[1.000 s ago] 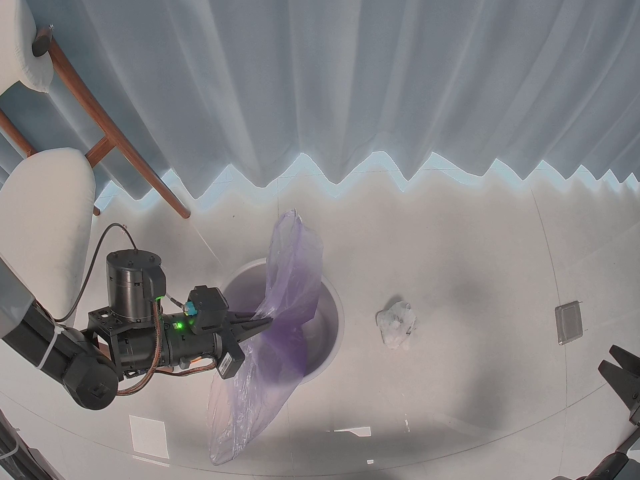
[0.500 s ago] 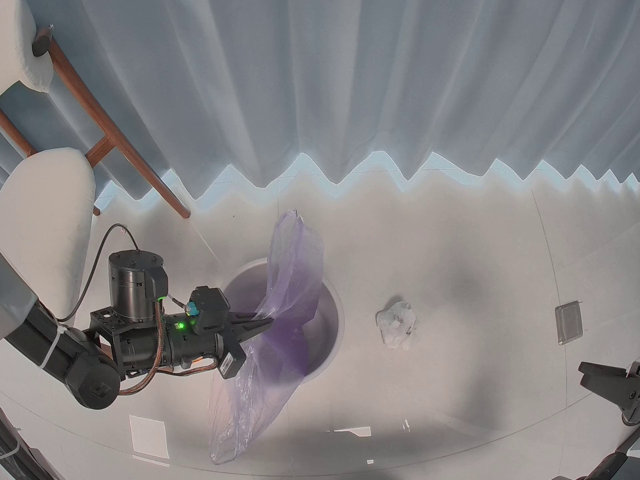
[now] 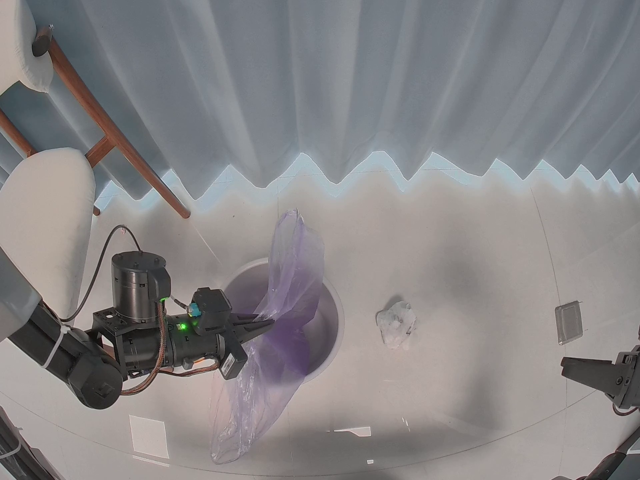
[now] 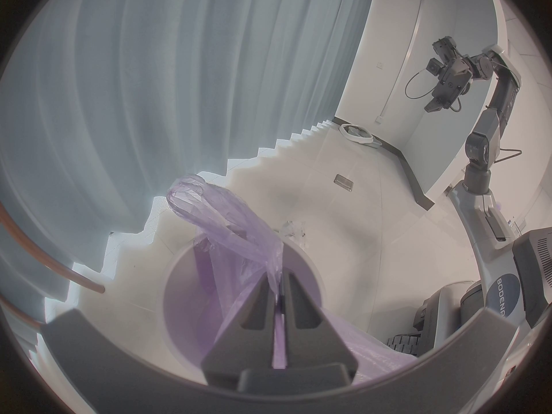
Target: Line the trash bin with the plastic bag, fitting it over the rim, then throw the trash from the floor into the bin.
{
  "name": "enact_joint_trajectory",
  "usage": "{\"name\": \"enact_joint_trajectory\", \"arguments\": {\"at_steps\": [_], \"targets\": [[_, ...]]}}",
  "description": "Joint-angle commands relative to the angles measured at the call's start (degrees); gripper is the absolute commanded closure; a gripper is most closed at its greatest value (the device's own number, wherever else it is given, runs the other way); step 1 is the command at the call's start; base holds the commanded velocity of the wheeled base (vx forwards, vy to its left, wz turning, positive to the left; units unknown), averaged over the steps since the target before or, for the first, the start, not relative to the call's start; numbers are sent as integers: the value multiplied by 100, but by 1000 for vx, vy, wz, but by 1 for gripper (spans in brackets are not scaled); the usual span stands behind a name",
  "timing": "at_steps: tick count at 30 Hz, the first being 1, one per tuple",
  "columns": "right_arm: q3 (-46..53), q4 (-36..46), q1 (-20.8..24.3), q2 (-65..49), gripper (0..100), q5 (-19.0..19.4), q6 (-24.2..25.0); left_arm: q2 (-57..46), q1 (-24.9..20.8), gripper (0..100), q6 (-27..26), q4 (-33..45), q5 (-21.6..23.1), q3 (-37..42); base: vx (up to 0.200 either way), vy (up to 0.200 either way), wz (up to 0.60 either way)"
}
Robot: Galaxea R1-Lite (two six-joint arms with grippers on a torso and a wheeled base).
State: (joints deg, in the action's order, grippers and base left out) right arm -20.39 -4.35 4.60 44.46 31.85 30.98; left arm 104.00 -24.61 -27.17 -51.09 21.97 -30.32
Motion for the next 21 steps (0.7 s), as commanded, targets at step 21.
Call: {"name": "enact_joint_trajectory", "arguments": {"at_steps": [21], "targets": [[-861,-769,991,2032,0,-21,-21,-2,-8,100,-7,3,1,35,0,0,0]]}}
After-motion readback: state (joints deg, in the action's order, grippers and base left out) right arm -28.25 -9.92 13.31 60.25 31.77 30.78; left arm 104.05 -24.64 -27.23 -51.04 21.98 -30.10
